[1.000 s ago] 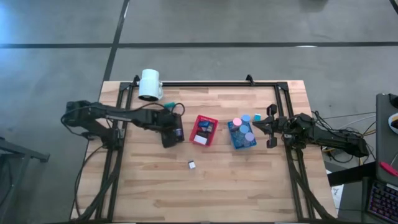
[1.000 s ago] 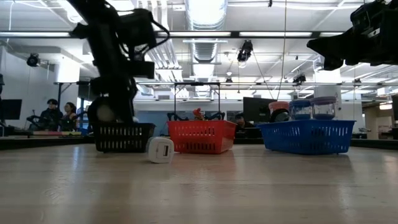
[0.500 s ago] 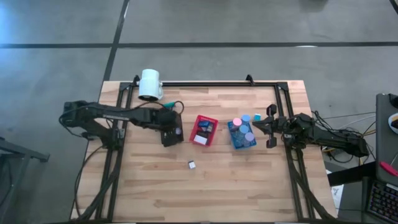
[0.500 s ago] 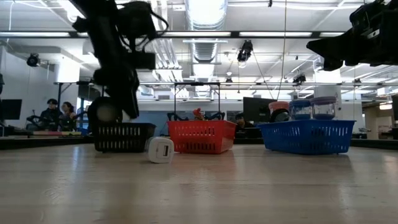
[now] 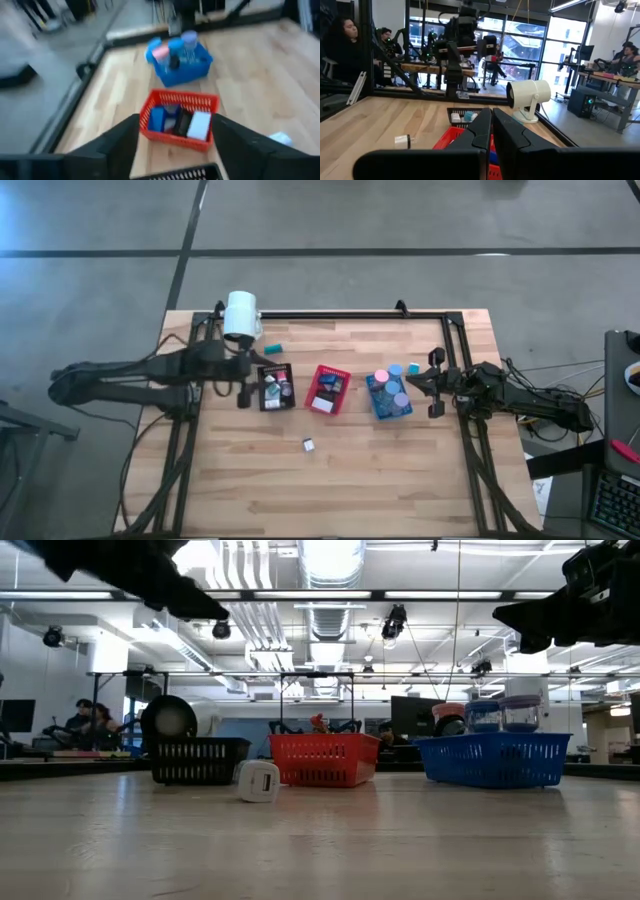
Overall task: Pick & Place Office items
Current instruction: Put the light blue digital clock into the red bin
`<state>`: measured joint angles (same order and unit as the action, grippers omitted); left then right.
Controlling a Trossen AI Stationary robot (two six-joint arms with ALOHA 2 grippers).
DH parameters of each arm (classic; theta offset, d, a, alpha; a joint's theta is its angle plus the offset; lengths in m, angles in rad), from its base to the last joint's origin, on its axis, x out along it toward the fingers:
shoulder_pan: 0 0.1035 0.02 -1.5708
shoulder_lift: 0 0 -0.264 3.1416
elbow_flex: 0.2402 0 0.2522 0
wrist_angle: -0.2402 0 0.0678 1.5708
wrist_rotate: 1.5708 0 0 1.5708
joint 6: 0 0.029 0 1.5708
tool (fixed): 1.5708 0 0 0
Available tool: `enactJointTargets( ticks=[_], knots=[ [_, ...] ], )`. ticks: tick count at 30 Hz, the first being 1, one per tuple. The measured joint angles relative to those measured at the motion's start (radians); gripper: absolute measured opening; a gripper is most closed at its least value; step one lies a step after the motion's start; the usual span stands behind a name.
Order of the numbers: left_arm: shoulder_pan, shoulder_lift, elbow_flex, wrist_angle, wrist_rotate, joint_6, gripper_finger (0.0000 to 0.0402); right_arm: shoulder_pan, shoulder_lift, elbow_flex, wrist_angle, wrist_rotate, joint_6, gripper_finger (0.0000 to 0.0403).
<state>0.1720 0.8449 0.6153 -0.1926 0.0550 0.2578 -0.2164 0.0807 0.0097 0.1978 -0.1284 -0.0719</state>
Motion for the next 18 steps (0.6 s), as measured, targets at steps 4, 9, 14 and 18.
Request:
enactJointTargets(
  ticks=[4, 9, 14, 18],
  knots=[
    [0.054, -0.128, -0.13, 0.095, 0.027, 0.019, 0.0163, 0.0, 0.001, 0.0, -0.002, 0.0, -0.01, 0.0013],
    [0.116, -0.217, -0.243, 0.166, 0.036, -0.042, 0.0039, 0.0, 0.001, 0.0, -0.005, 0.024, -0.011, 0.0013],
    [0.165, -0.245, -0.301, 0.191, 0.075, -0.08, 0.0013, 0.0, 0.002, 0.0, -0.006, 0.061, -0.024, 0.0013],
    [0.189, -0.257, -0.356, 0.299, 0.161, -0.078, 0.001, 0.0, 0.002, 0.0, -0.006, 0.061, -0.026, 0.0013]
  ],
)
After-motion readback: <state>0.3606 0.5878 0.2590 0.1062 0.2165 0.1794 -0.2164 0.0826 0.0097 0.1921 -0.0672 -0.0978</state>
